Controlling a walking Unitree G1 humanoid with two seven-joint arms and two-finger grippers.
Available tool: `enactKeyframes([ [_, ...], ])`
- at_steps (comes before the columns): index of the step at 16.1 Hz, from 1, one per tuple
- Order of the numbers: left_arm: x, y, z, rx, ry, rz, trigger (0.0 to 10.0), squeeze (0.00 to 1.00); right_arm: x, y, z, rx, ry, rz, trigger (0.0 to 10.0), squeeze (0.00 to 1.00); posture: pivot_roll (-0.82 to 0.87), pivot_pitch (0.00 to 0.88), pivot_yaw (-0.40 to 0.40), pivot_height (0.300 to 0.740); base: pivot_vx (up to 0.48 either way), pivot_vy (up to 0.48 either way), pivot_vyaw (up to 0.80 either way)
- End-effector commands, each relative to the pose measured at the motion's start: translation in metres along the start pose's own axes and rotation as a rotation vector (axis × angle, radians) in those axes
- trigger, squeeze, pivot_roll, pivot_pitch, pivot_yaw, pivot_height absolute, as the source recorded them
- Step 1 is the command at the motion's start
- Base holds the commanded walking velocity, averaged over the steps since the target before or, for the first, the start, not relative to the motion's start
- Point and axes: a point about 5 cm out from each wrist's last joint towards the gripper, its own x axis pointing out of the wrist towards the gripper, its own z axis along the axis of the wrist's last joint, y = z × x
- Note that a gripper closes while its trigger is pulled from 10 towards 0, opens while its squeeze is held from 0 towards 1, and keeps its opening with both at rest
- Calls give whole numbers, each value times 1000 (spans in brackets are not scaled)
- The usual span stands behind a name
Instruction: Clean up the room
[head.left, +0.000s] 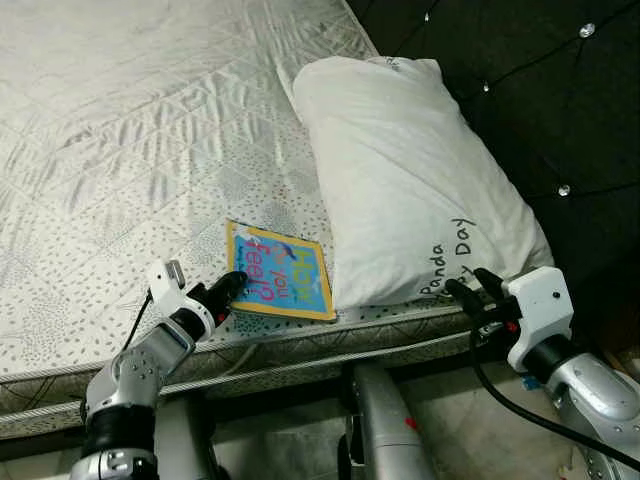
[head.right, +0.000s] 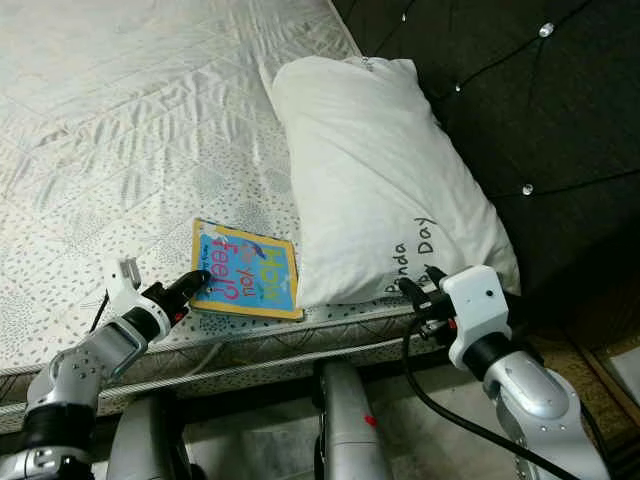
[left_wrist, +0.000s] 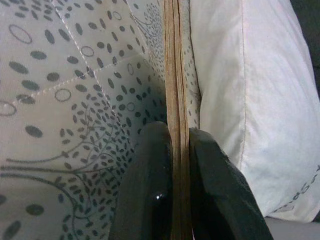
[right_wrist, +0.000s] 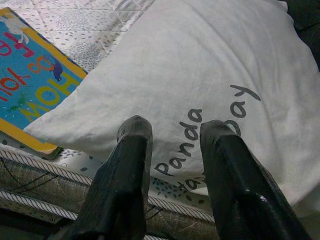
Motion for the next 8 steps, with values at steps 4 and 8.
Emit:
enactKeyframes([
  [4, 3, 12, -21, 44, 138, 36, 10000, 451, 0, -1, 3, -20, -8, -13, 10000, 0, -327, 170, -72, 560, 0, 0, 0],
  [8, 2, 19, -21, 69, 162, 55, 10000, 1000, 0, -1, 2, -21, -9, -20, 10000, 0, -325, 167, -67, 560, 0, 0, 0],
])
